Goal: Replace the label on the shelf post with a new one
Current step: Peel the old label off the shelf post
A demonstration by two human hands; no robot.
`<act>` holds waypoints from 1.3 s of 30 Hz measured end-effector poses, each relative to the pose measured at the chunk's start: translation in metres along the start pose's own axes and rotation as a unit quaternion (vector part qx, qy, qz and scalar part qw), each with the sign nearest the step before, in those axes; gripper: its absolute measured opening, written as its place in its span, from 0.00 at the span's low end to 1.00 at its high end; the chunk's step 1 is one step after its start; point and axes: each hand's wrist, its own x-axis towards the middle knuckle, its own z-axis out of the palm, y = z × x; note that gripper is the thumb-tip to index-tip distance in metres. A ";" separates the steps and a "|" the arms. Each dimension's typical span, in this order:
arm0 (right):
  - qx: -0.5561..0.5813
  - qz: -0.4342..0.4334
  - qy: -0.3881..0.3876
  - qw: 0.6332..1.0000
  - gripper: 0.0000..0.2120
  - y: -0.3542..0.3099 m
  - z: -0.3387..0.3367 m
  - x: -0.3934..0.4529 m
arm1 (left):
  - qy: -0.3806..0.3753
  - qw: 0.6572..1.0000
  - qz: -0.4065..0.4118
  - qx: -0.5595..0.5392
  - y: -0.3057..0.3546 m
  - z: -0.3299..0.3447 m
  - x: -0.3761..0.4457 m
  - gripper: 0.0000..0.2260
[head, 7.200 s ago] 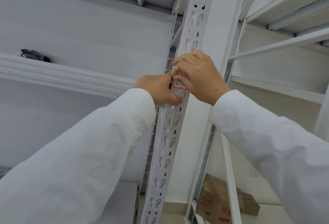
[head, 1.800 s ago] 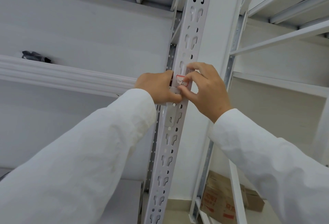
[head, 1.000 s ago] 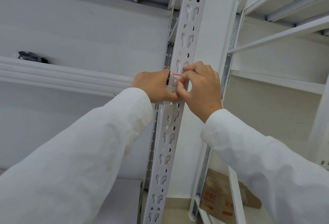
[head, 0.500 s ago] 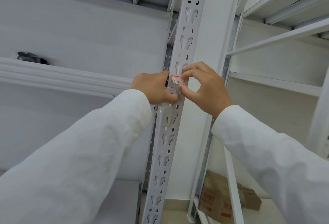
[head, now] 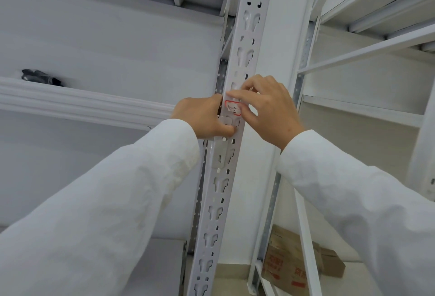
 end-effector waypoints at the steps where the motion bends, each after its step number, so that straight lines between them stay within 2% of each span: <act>1: -0.004 -0.007 -0.003 1.000 0.11 0.001 -0.001 0.000 | 0.000 1.000 0.000 0.002 0.000 0.000 0.000 0.20; 6: 0.005 -0.017 -0.019 1.000 0.08 -0.001 -0.002 0.002 | -0.001 1.000 -0.001 0.012 0.000 0.000 0.000 0.20; 13: 0.001 -0.022 -0.041 0.999 0.13 -0.008 -0.003 0.009 | -0.001 1.000 0.004 0.011 0.002 -0.001 0.001 0.25; 20: -0.005 -0.015 -0.029 0.999 0.06 -0.006 -0.007 0.015 | -0.013 1.000 0.004 0.020 0.001 0.000 0.001 0.21; 29: 0.013 -0.032 -0.020 0.999 0.10 -0.004 -0.003 0.001 | -0.007 1.000 -0.002 0.016 0.001 -0.001 0.000 0.20; 33: 0.050 0.034 0.023 0.998 0.10 -0.003 -0.007 -0.002 | -0.009 1.000 -0.006 0.013 0.002 -0.001 0.000 0.20; 35: 0.031 0.053 0.033 0.998 0.10 -0.001 -0.006 -0.003 | -0.007 1.000 -0.010 0.004 0.002 -0.002 -0.001 0.19; 39: -0.020 0.020 0.015 0.999 0.08 0.000 0.000 -0.005 | -0.006 1.000 -0.007 0.005 0.002 -0.001 -0.001 0.19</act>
